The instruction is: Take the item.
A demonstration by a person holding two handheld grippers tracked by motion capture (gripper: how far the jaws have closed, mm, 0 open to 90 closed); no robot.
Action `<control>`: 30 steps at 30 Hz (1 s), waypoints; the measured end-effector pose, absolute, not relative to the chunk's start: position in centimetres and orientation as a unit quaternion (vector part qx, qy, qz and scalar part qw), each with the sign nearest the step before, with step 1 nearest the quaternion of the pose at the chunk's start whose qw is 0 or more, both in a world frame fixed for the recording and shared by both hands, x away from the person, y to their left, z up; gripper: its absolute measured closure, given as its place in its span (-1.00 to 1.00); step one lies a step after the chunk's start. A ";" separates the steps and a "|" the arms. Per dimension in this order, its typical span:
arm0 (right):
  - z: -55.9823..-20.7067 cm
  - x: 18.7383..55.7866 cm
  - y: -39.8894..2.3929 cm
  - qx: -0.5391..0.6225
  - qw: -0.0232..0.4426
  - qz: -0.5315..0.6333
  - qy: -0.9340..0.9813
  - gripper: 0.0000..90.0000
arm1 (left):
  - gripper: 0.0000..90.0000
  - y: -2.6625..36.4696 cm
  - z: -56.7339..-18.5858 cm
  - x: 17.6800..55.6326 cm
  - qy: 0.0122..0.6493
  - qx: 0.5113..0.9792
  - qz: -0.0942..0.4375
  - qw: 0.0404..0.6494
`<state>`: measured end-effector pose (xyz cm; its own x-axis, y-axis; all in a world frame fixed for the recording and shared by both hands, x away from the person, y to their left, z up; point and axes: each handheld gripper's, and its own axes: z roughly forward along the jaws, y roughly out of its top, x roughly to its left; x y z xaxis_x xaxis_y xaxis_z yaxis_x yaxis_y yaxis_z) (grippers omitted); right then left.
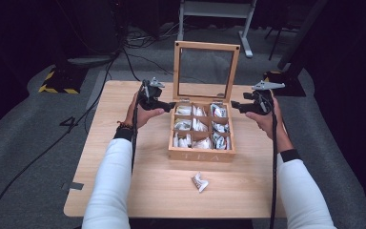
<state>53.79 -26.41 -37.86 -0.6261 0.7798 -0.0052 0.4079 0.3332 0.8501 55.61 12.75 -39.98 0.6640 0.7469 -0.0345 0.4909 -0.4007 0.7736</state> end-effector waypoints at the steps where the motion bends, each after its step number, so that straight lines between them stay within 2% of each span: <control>1: -37.8 54.1 -26.3 0.376 0.212 0.436 0.789 -0.40 | -0.58 12.5 -40.0 56.0 0.378 0.822 0.162 0.393; 12: -38.2 57.1 -25.1 0.395 0.210 0.420 0.789 -0.39 | -0.53 10.7 -39.8 58.6 0.396 0.814 0.171 0.388; 24: -40.0 60.0 -24.3 0.418 0.189 0.421 0.782 -0.38 | -0.45 10.6 -40.9 60.5 0.423 0.802 0.161 0.391; 30: -40.2 60.6 -23.6 0.417 0.183 0.420 0.785 -0.37 | -0.40 10.6 -41.3 61.5 0.436 0.796 0.140 0.396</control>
<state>60.56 -23.57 -40.24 -0.5856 0.8082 0.0622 0.5011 0.3006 0.8115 61.45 10.56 -41.27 0.5796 0.8057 -0.1219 0.5835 -0.3059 0.7523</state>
